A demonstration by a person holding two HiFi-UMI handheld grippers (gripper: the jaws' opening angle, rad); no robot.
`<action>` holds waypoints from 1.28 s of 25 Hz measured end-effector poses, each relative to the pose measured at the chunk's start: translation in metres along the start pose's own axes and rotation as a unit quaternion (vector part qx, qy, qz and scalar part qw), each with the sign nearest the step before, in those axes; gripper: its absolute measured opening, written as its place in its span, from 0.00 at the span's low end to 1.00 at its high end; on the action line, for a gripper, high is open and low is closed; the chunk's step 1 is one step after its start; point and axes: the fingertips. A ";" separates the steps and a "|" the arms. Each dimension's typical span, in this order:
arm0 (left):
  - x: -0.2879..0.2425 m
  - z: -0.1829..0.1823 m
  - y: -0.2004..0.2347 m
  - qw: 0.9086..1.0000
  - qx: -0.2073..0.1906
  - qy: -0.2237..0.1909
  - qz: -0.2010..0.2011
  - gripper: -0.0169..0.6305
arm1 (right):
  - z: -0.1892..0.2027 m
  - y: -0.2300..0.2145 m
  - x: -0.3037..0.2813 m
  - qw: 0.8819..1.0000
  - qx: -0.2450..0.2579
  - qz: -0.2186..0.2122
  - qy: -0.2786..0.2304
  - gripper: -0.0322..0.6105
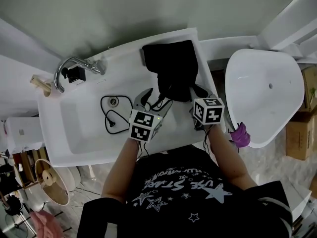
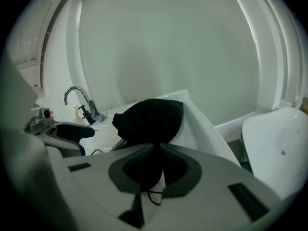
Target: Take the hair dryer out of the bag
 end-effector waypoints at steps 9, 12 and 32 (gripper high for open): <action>-0.046 -0.004 -0.026 0.999 -0.014 0.020 0.032 0.54 | 0.000 -0.001 0.000 1.000 -0.010 -0.023 0.005 0.11; -0.061 -0.005 -0.026 0.999 -0.019 0.030 0.033 0.53 | 0.000 -0.002 0.001 0.999 -0.018 -0.029 0.005 0.11; -0.104 0.000 0.002 0.994 -0.073 0.084 -0.019 0.50 | -0.004 0.001 -0.003 0.998 -0.015 -0.063 0.006 0.11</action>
Point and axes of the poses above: the fingertips, and each gripper's own axes: x backward along the fingers, y to its left, z out of its underside, and after that the axes turned 3 degrees about -z, right-handed
